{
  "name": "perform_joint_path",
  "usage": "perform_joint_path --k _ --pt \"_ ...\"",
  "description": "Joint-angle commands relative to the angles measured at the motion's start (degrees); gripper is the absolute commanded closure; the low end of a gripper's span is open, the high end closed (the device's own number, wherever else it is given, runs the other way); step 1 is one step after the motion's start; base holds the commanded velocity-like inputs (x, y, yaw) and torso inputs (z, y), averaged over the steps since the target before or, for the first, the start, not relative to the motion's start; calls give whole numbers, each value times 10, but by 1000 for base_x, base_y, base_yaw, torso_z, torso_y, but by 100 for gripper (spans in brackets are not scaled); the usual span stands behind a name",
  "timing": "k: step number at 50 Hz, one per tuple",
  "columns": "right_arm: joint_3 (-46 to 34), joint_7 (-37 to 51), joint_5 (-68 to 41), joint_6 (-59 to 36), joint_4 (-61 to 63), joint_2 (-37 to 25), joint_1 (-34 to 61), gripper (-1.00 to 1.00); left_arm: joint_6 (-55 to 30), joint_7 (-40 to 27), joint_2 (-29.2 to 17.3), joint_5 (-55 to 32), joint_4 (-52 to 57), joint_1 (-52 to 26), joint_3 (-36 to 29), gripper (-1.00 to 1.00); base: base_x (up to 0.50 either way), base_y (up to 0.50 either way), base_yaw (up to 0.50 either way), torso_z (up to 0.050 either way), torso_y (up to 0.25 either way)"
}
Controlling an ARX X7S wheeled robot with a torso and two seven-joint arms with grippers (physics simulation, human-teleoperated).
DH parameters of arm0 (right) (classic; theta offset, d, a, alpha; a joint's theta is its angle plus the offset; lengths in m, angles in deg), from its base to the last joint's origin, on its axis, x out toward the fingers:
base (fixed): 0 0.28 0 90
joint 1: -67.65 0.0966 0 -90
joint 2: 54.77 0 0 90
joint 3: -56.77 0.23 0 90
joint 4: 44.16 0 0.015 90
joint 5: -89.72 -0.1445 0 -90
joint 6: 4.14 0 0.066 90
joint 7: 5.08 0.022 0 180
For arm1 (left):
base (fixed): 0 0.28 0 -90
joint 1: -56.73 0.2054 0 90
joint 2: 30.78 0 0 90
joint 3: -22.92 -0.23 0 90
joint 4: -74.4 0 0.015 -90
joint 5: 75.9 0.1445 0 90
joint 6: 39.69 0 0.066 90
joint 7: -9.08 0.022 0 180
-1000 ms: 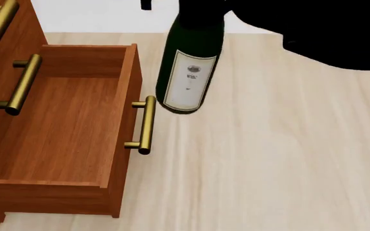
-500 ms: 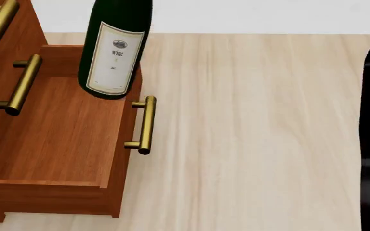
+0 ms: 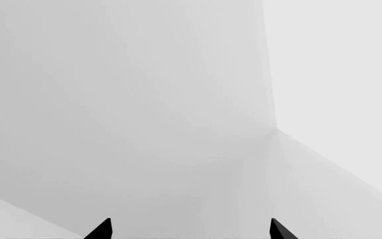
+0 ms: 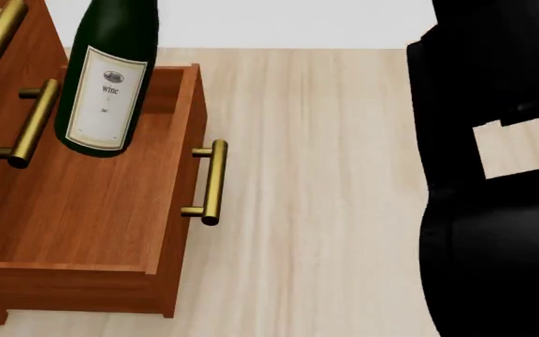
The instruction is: Put the wine bottle in the bottom drawer of the cabinet.
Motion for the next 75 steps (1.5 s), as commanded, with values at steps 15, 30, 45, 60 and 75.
perform_joint_path --k 15,30,45,60,75 --pt "-524 -229 -312 165 -56 35 34 100 -4 -3 -8 -2 -4 -3 -17 -100 0 0 0 0 1" --pt "-543 -273 -279 195 -34 35 2 100 7 22 15 7 -2 16 -7 -100 0 0 0 1 1" --pt "-531 -300 -235 218 -10 35 -32 100 2 20 3 9 -6 8 -27 -100 0 0 0 0 0" --pt "-521 -306 -197 250 19 35 -49 100 0 15 -9 -2 -6 3 -32 -100 0 0 0 0 1" --pt "-517 -303 -162 270 41 35 -70 100 3 25 -9 0 -6 7 -33 -100 0 0 0 1 1"
